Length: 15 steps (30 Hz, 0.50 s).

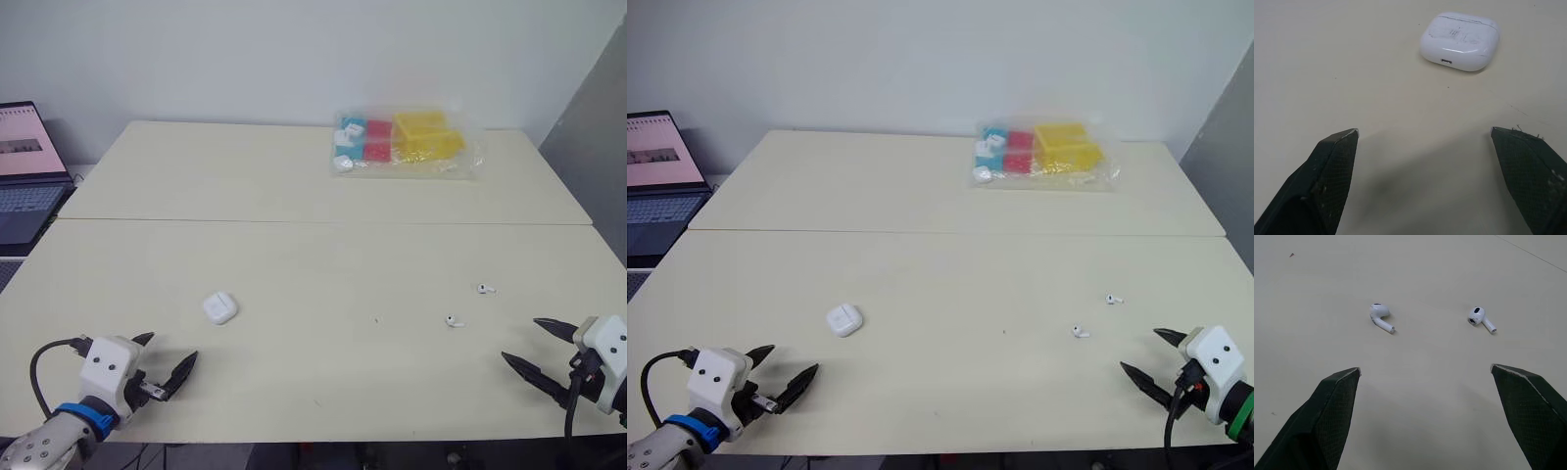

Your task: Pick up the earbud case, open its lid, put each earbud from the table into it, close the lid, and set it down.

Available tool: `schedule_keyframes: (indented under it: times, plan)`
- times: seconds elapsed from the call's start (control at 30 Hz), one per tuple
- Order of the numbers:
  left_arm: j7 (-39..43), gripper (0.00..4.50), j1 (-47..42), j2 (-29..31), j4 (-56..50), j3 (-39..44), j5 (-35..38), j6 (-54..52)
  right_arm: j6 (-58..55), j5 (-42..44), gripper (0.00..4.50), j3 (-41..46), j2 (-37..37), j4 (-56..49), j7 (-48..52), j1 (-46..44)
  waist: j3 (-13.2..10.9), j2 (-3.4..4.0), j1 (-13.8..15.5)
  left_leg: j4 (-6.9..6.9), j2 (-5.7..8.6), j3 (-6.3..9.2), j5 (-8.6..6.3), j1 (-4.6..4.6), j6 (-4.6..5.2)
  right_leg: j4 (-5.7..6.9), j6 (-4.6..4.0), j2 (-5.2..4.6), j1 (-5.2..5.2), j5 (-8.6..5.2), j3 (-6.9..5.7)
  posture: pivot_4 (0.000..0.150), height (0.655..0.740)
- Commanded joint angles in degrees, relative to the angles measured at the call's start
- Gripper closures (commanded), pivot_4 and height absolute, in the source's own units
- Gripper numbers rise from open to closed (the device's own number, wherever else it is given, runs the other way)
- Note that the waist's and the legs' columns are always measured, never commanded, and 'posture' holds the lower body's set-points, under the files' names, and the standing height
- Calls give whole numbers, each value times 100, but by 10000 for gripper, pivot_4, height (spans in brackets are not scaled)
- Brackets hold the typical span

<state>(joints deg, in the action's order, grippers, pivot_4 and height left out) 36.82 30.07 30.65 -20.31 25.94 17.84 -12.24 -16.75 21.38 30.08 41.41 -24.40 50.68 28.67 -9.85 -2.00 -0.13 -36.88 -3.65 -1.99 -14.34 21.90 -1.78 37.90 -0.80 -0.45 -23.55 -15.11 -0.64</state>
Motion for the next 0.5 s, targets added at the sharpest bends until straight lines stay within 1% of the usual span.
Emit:
schedule_keyframes:
  times: [0.03, 0.2, 0.3, 0.37, 0.5]
  plan:
    - [59, 0, -1, 109, -108, 85, 15, 71, 99, -24, 338, 63, 39, -16, 18, 9, 0, 0, 0, 0, 0, 0, 0, 0, 0, 0, 0, 0, 0, 0, 0, 1500, 7354]
    - [310, 0, -116, 146, 62, 215, 246, 180, 176, -73, 338, 32, 34, 17, 38, 32, 0, 0, 0, 0, 0, 0, 0, 0, 0, 0, 0, 0, 0, 0, 0, 1500, 7354]
    - [489, 0, -122, 225, 115, 250, 275, 241, 187, -89, 338, 23, 20, 16, 22, 41, 0, 0, 0, 0, 0, 0, 0, 0, 0, 0, 0, 0, 0, 0, -1, 1500, 7354]
    - [416, 0, -201, 195, 158, 338, 321, 257, 217, -114, 338, 8, 13, 24, 22, 48, 0, 1, 0, 0, 0, -1, 0, 0, 0, 0, 0, 1, 0, 0, 0, 1500, 7354]
    - [622, 0, -213, 263, 342, 387, 327, 541, 239, -136, 338, -1, 11, 46, 17, 36, 0, 0, 1, 0, 0, -1, 0, 0, 0, 0, 0, 1, 0, 0, 0, 1500, 7354]
